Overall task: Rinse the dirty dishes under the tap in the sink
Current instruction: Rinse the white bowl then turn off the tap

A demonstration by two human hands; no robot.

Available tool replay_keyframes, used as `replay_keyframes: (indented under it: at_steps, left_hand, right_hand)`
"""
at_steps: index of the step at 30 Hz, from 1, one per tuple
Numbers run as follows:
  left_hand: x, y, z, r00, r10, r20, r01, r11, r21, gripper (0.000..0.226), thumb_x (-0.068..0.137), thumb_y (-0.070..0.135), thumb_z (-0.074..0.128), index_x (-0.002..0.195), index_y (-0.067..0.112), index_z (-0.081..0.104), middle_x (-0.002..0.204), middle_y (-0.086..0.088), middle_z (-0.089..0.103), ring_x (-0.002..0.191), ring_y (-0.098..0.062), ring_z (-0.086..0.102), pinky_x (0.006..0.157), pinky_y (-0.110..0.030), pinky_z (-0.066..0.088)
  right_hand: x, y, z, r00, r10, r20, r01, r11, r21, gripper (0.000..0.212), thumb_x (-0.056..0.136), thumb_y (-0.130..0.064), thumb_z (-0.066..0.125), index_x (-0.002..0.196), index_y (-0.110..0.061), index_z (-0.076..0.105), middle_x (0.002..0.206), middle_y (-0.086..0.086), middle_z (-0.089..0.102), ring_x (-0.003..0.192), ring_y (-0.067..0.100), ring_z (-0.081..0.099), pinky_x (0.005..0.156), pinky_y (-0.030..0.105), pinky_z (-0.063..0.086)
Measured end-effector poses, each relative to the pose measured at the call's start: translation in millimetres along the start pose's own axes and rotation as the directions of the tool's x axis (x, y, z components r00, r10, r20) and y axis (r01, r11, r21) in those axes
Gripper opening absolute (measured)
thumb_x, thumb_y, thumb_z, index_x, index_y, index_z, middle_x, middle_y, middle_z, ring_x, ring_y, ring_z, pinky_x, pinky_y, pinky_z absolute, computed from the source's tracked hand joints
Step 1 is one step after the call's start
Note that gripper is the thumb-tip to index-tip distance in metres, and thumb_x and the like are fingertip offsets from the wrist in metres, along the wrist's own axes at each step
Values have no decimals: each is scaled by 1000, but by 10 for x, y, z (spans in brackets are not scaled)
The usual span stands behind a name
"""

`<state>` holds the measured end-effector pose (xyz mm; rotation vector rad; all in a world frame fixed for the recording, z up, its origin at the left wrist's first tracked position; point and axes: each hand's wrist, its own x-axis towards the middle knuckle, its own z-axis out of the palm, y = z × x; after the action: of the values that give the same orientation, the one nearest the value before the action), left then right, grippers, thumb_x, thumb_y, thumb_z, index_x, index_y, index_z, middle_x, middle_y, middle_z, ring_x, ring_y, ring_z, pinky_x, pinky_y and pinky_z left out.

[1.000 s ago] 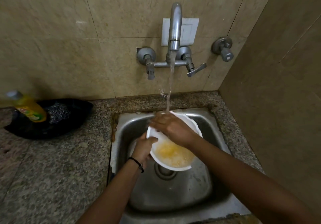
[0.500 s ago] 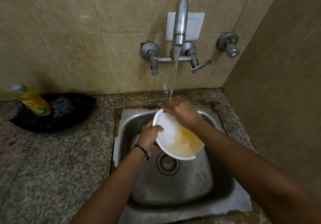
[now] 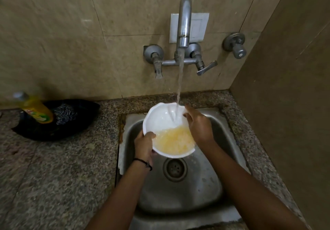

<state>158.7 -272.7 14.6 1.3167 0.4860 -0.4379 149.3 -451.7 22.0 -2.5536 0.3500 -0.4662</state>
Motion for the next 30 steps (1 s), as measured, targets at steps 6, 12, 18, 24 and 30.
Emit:
replay_keyframes:
  at_steps: [6, 12, 18, 24, 30]
  left_hand:
    - [32, -87, -16, 999, 1, -38, -6, 989, -145, 46, 88, 9, 56, 130, 26, 54, 101, -1, 65, 92, -32, 62, 83, -61, 52]
    - [13, 108, -121, 974, -101, 203, 118, 990, -77, 31, 93, 29, 52, 122, 20, 57, 111, -11, 67, 104, -35, 61, 92, -58, 49]
    - [101, 299, -276, 930, -200, 309, 109, 951, 289, 28, 89, 29, 53, 116, 22, 61, 111, -13, 68, 104, -36, 62, 85, -51, 51]
    - [60, -31, -169, 973, -105, 203, 88, 992, 94, 32, 91, 40, 56, 114, 21, 66, 106, -9, 71, 96, -31, 66, 84, -50, 54]
    - [72, -94, -143, 986, -62, 153, 53, 997, 63, 43, 87, 60, 52, 117, 31, 63, 112, -5, 71, 103, -31, 65, 86, -64, 50]
  right_hand:
    - [-231, -18, 17, 905, 390, 170, -421, 877, 232, 31, 94, -30, 54, 112, -8, 65, 97, 10, 71, 81, 20, 66, 72, 34, 56]
    - [21, -10, -119, 845, 364, 391, -496, 807, 320, 34, 92, -13, 58, 126, -10, 57, 118, 12, 65, 102, 28, 63, 88, 42, 52]
    - [374, -308, -187, 804, 92, 588, -107, 994, -9, 33, 88, -24, 65, 118, -13, 62, 117, 10, 65, 103, 25, 62, 82, 31, 47]
    - [-186, -584, 238, 805, -243, 541, 426, 871, -242, 67, 99, -30, 41, 151, -8, 6, 158, 19, 5, 146, 31, 8, 115, 46, 16]
    - [-158, -213, 179, 810, -135, 571, 362, 880, -306, 78, 93, -59, 32, 151, -20, -3, 160, 4, -5, 147, 22, -6, 117, 41, -7]
